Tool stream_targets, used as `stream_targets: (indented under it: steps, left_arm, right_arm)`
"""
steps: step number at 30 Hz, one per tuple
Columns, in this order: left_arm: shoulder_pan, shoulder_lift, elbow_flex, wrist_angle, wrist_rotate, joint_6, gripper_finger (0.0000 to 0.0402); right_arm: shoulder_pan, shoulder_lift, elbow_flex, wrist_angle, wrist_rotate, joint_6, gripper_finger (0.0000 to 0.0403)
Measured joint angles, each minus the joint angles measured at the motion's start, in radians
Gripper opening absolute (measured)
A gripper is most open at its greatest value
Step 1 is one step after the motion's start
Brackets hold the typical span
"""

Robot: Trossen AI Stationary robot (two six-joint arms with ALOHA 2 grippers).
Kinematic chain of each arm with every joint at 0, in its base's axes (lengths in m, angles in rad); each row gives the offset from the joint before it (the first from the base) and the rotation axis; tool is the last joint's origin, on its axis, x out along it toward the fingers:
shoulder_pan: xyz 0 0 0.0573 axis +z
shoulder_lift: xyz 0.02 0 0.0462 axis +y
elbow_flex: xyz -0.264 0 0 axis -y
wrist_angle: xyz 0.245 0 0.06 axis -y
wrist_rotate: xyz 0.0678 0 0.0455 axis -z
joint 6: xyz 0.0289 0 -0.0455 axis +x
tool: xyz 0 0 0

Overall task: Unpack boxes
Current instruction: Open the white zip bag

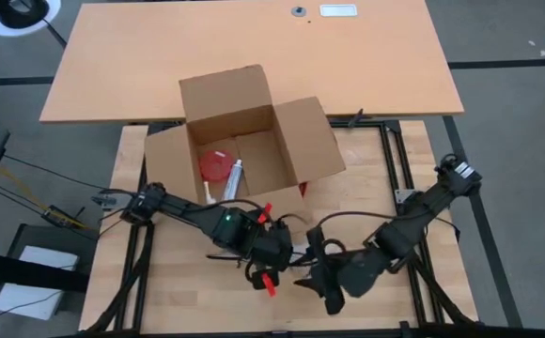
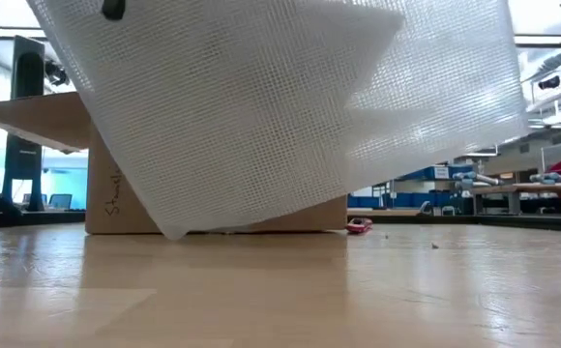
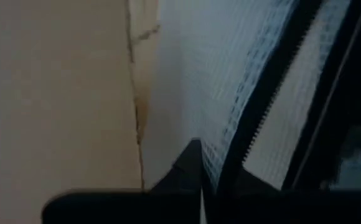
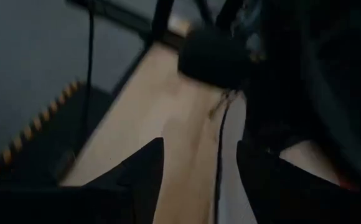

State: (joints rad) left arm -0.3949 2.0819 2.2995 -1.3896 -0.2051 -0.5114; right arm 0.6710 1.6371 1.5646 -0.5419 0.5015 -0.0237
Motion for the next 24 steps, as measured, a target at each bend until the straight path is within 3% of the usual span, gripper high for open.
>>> stream_targets:
  steps: [7, 15, 20, 24]
  left_arm:
    - [0.010, 0.000, 0.002, 0.042, 0.013, -0.055, 0.0006]
    - [0.011, 0.000, 0.004, 0.036, 0.004, -0.140, 0.0006]
    - [0.009, 0.000, 0.005, 0.017, -0.018, -0.181, 0.0006]
    - [0.009, 0.000, 0.006, 0.019, -0.031, -0.204, 0.0006]
  right_arm:
    - [-0.025, 0.049, 0.000, -0.184, 0.068, 0.005, 0.0186]
    - [-0.008, 0.075, 0.001, -0.189, 0.011, 0.066, 0.0167]
    - [0.023, 0.078, 0.001, -0.189, -0.102, 0.076, 0.0157]
    - [0.064, 0.080, 0.001, -0.189, -0.129, 0.122, 0.0153]
